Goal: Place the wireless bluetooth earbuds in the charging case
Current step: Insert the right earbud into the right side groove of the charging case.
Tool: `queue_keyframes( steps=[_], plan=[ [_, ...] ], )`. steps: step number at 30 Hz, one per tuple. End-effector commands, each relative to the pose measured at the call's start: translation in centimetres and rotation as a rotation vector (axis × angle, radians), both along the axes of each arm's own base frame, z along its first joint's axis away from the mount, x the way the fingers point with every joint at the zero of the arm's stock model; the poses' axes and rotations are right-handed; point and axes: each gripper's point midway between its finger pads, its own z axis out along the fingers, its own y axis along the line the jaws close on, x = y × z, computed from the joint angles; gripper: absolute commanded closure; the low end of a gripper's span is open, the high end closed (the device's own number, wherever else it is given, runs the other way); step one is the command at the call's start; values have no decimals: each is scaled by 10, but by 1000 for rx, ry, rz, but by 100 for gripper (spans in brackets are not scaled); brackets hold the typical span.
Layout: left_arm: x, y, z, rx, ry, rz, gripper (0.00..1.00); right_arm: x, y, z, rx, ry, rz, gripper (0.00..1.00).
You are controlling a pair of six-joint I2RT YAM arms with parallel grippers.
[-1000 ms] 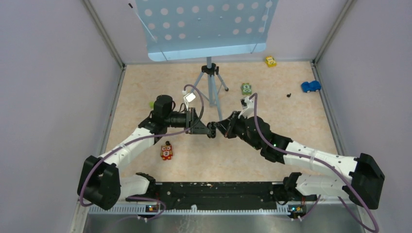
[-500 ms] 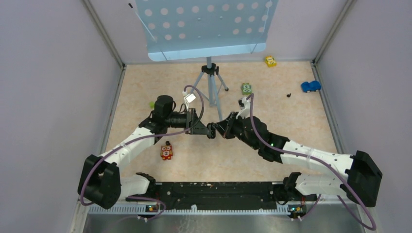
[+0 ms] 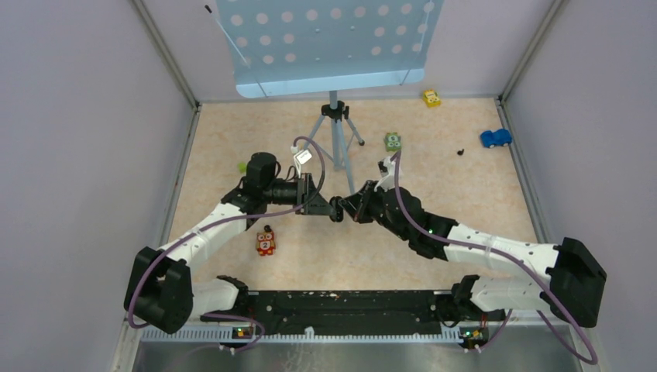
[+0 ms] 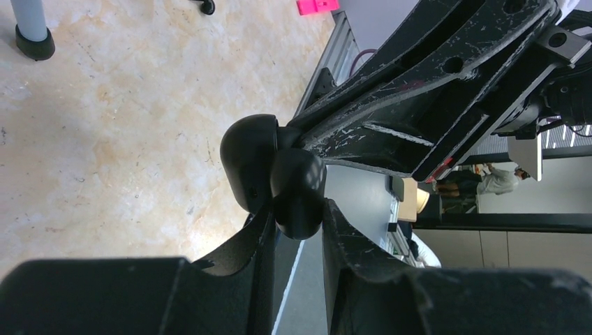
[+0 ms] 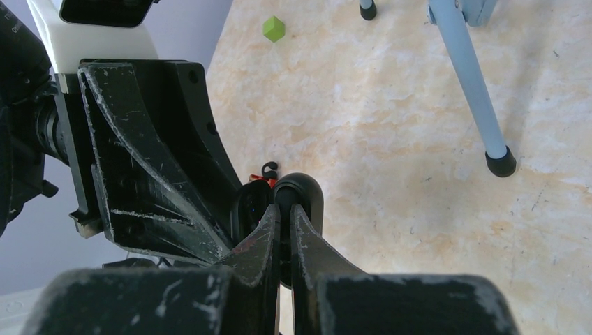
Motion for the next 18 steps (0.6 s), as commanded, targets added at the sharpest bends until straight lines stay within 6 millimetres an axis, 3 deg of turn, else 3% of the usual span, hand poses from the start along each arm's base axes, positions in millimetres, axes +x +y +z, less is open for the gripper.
queue_keyframes(
  steps=[1,8,13,18],
  plan=[
    [-1,-4,17,-43,-70,-49,100,3,5,8,4,-16,-6,92],
    [1,-3,14,-26,-70,-37,100,-1,6,33,79,-62,18,67],
    [4,-4,10,-17,-62,-25,100,-4,-7,47,87,-70,-9,65],
    [11,-3,7,4,-74,8,100,-5,-39,50,63,-66,-97,63]
  ],
)
